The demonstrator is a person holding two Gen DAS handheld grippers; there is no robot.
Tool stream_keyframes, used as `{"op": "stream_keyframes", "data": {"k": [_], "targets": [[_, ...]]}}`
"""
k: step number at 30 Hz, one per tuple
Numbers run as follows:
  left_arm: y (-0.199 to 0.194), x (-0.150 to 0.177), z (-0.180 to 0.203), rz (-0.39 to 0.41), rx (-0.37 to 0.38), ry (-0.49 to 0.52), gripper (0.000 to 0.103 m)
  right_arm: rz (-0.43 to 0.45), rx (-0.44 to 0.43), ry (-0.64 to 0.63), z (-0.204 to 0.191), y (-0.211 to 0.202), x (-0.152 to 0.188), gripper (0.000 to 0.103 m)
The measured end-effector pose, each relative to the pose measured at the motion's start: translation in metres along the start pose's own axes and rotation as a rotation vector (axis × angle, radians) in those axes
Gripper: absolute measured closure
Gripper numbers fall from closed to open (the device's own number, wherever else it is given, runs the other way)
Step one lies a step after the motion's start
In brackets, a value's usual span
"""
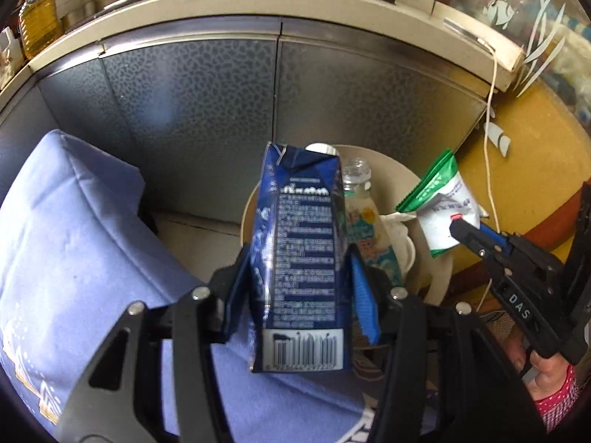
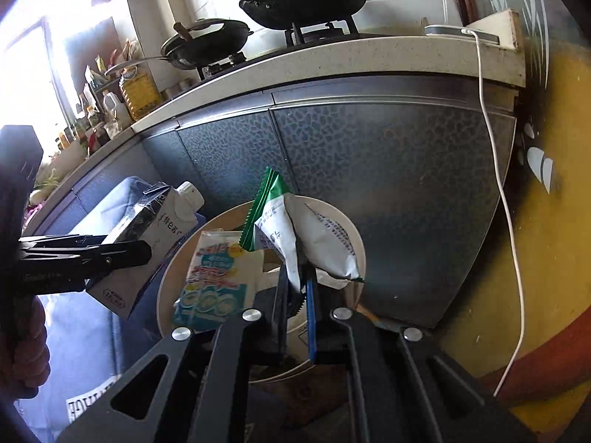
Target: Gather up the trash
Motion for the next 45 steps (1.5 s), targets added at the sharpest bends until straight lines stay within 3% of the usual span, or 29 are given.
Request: {"op": "stream_keyframes", "data": {"k": [4,8,10,12,14,20,26,33,38,45], "targets": [[0.031,-0.005,-0.006,-0.063,-0.013,-0.027,0.054,-0.044,0.006,-0.014,-0.002,0.021,-0.001,0.096],[0.048,-0.006,0.012,-0.114,-0.011,0.048,0.053,-0.057,-0.011,0.029,-0.003,0.030,-0.003,0.092],[0.053,-0.005,0.018,-0.126,-0.030,0.075,0.046,-0.038,-0.004,0.049,-0.006,0.029,-0.002,0.084],[0.054,0.000,0.025,-0.116,-0.039,0.099,0.038,-0.019,-0.007,0.079,-0.006,0.026,0.006,0.057],[0.055,0.003,0.029,-0.109,-0.075,0.110,0.038,0.010,0.002,0.113,-0.006,0.023,0.012,0.048],[0.033,0.006,0.031,-0.041,-0.092,0.086,0.032,0.070,0.005,0.221,-0.018,0.007,0.038,0.047],[0.001,0.016,0.032,0.044,-0.128,0.093,0.031,0.252,0.138,0.210,-0.023,-0.039,0.062,0.046],[-0.036,0.033,0.020,0.087,-0.103,0.000,0.031,0.402,0.148,0.114,-0.053,-0.089,0.085,0.044],[-0.067,0.057,0.007,0.114,-0.092,-0.057,0.031,0.383,0.004,0.043,-0.087,-0.105,0.094,0.041],[-0.103,0.101,-0.013,0.156,-0.106,-0.125,0.029,0.322,-0.055,0.004,-0.114,-0.116,0.095,0.041]]}}
Point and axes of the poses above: each gripper's, at about its wrist camera, not at the fingertips, and y roughly the way its jaws point, z to its right, x to its underside, the point moved 4 cm from there along y, roughly the way its jaws point, and after that the axes turned 6 degrees about -z, right-handed, at the moved point
